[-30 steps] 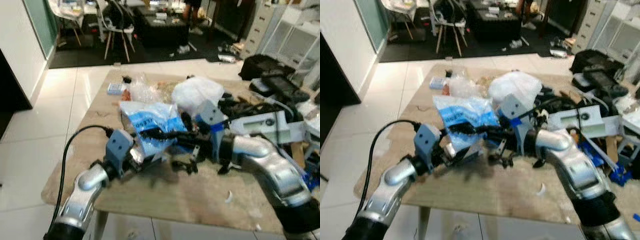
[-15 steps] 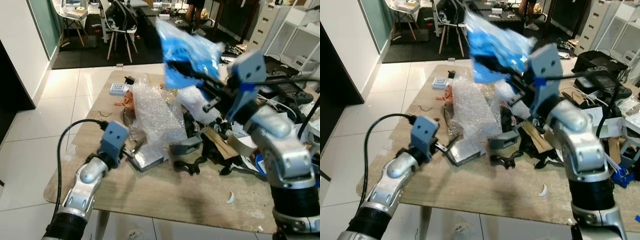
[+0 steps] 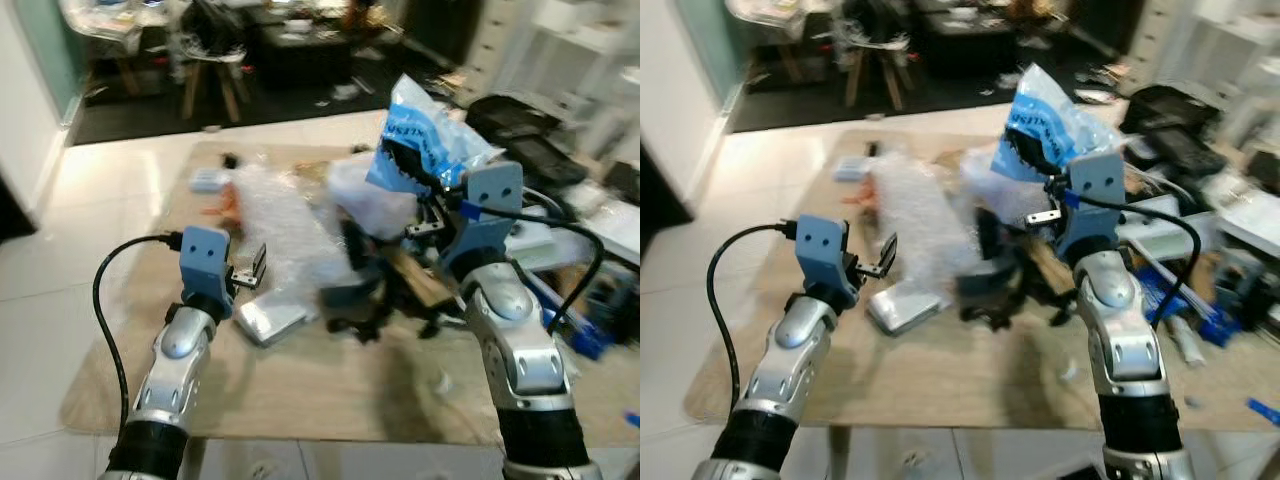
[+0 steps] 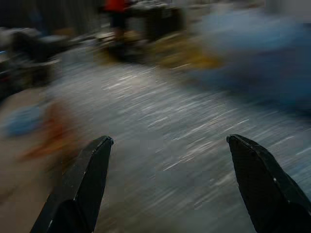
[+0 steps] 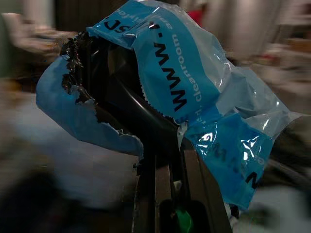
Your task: Picking trash to rubbish bin
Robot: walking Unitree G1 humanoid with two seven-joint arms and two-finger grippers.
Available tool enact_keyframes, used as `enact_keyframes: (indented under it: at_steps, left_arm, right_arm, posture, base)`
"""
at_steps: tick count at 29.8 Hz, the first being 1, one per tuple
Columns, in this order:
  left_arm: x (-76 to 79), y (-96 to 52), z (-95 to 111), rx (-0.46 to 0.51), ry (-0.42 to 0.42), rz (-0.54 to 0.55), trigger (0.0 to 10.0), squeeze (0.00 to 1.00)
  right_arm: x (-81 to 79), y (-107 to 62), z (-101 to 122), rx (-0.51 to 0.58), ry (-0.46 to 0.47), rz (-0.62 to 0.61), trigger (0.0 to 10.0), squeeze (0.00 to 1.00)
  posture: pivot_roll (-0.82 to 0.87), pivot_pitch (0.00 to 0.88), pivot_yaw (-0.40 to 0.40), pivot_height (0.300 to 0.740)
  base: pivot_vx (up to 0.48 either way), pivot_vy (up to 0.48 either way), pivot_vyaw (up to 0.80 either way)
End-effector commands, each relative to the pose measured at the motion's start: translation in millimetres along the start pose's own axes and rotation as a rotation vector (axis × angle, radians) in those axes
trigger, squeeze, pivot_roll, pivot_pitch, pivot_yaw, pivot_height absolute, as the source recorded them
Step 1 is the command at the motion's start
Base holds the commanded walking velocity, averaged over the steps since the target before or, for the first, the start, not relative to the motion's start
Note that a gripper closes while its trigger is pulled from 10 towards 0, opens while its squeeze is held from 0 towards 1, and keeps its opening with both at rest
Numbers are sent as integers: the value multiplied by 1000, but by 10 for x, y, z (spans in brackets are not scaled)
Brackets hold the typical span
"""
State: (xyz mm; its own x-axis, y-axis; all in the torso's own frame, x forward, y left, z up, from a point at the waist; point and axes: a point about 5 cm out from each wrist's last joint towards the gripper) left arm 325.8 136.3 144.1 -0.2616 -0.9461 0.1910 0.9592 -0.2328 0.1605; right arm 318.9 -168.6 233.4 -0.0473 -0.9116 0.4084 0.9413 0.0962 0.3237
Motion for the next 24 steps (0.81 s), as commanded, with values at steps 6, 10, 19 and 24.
enact_keyframes:
  at_steps: [6, 10, 19, 24]
  left_arm:
    - [63, 13, -2, 14, -17, -1, 10000, 0]
    - [47, 12, 13, 25, -22, 5, 10000, 0]
    - [19, -6, 32, 36, -43, 9, 10000, 0]
    - [11, -10, 35, 36, -57, 8, 10000, 0]
  right_arm:
    - [-19, 17, 64, 47, -24, -3, 10000, 0]
    - [-29, 68, 130, 74, -10, 2, 10000, 0]
    - [-46, 111, 191, 109, -19, 19, 10000, 0]
    - [-79, 110, 193, 111, -16, 29, 10000, 0]
  posture:
    - [-98, 43, -18, 740]
    - [-97, 39, -20, 740]
    - [-94, 26, -36, 740]
    - [-94, 23, -37, 740]
  base:
    - [0, 0, -800]
    - [0, 0, -800]
    - [0, 0, -800]
    - [0, 0, -800]
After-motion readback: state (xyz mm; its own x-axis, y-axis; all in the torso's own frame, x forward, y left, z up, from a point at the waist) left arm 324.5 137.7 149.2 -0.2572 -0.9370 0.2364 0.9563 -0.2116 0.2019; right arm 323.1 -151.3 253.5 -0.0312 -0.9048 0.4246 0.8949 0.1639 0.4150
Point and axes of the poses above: a point about 5 cm out from each wrist's last joint towards the gripper, its own y axis pointing out of the wrist towards the gripper, its own z axis along the axis of the wrist's last joint, x = y × z, and after that the axes turned 15 degrees about -y, right-handed
